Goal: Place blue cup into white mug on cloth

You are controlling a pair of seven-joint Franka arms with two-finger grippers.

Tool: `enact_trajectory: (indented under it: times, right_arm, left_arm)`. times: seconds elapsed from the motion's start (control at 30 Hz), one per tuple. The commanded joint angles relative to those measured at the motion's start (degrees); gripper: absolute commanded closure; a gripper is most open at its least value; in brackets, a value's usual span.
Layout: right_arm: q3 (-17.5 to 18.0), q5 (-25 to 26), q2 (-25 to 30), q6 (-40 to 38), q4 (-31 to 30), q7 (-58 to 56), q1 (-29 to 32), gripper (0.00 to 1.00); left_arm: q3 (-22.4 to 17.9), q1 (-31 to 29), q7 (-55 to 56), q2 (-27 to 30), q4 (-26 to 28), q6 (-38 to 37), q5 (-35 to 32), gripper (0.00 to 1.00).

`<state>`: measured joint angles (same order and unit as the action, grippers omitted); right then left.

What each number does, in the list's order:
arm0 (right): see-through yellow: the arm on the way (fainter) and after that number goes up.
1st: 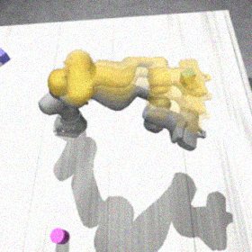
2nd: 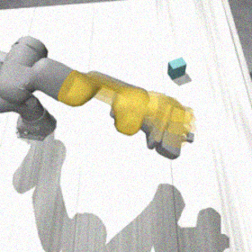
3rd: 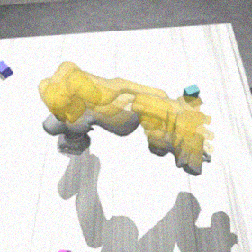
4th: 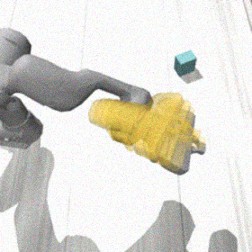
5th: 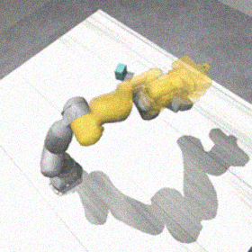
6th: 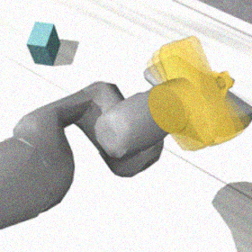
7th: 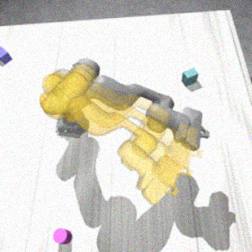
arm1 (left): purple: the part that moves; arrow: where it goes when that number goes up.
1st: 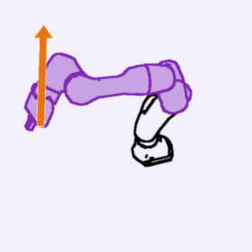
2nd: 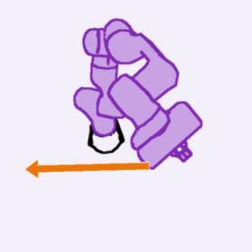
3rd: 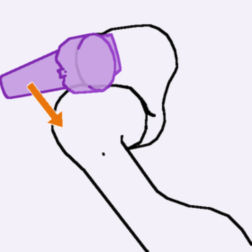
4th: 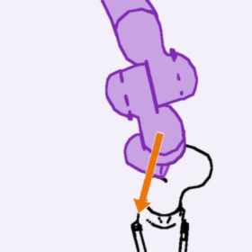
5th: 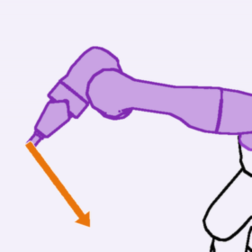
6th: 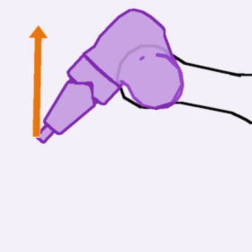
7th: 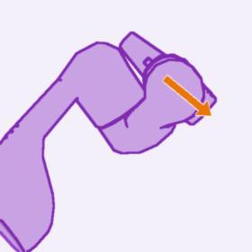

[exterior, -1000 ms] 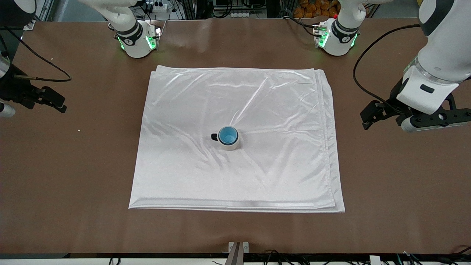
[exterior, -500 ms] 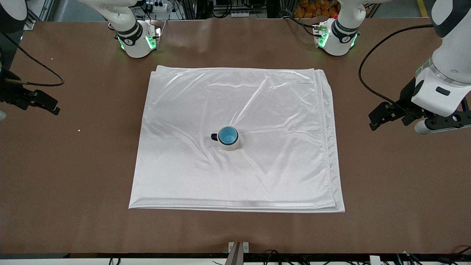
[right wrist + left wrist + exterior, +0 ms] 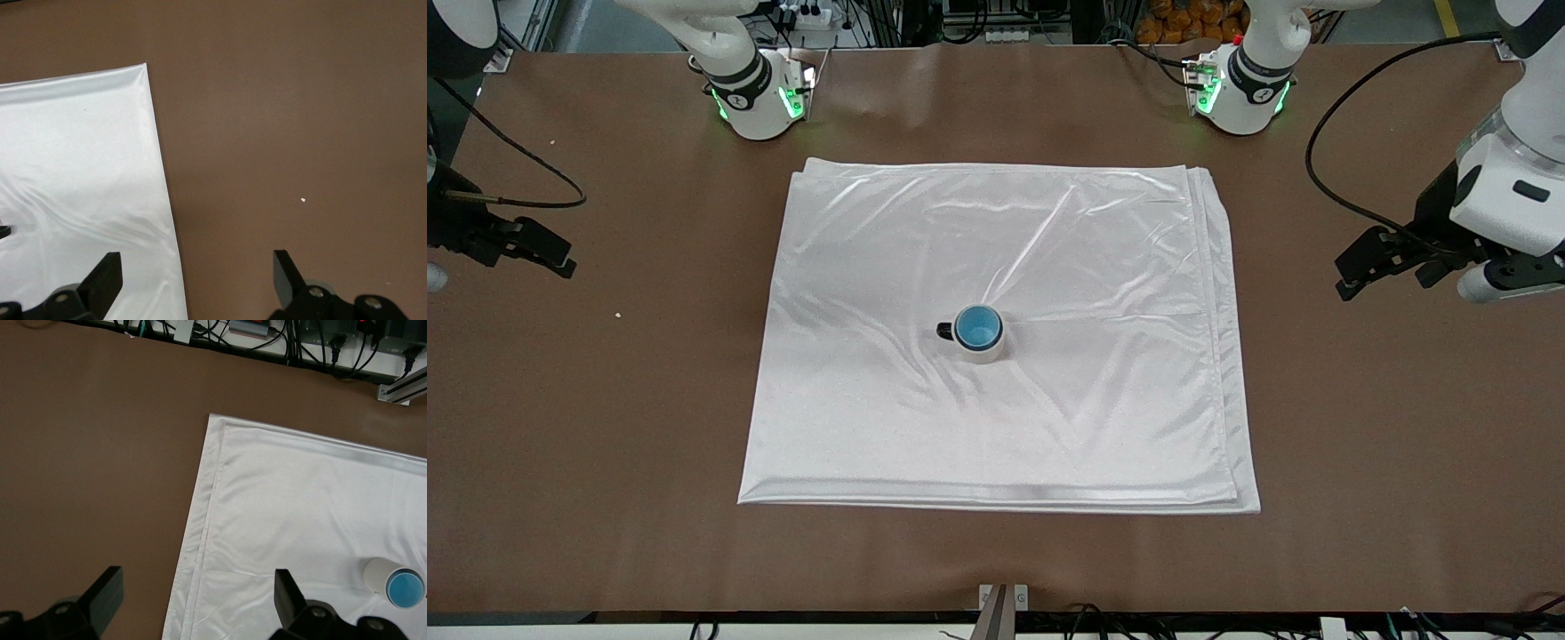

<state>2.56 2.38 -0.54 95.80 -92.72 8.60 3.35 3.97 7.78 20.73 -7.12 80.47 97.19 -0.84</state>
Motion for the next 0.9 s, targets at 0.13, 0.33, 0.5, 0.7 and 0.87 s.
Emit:
enact_trajectory:
  times: [0.13, 0.33, 0.5, 0.7, 0.87]
  right_arm:
    - [-0.4, 0.2, 0.0, -0.1, 0.4, 0.6, -0.5, 0.0]
    - [-0.3, 0.2, 0.0, -0.2, 0.4, 0.5, -0.4, 0.0]
    - [-0.4, 0.1, 0.0, -0.2, 0.3, 0.5, -0.4, 0.0]
    - [-0.4, 0.1, -0.1, -0.2, 0.4, 0.4, -0.2, 0.0]
    - [-0.4, 0.1, -0.3, -0.2, 0.4, 0.3, -0.1, 0.0]
  left_arm:
    - [-1.9, -0.3, -4.0, 1.2, 1.6, -0.7, 1.6, 0.0]
    - [-1.4, -1.7, -4.1, 1.2, 1.7, -1.3, 1.4, 0.0]
    - [-1.3, -2.9, -4.2, 1.3, 1.5, -2.4, 1.5, 0.0]
    - [-1.2, -3.6, -4.5, 1.2, 1.7, -3.4, 1.7, 0.0]
    - [-1.2, -4.2, -4.5, 1.3, 1.7, -3.7, 1.5, 0.0]
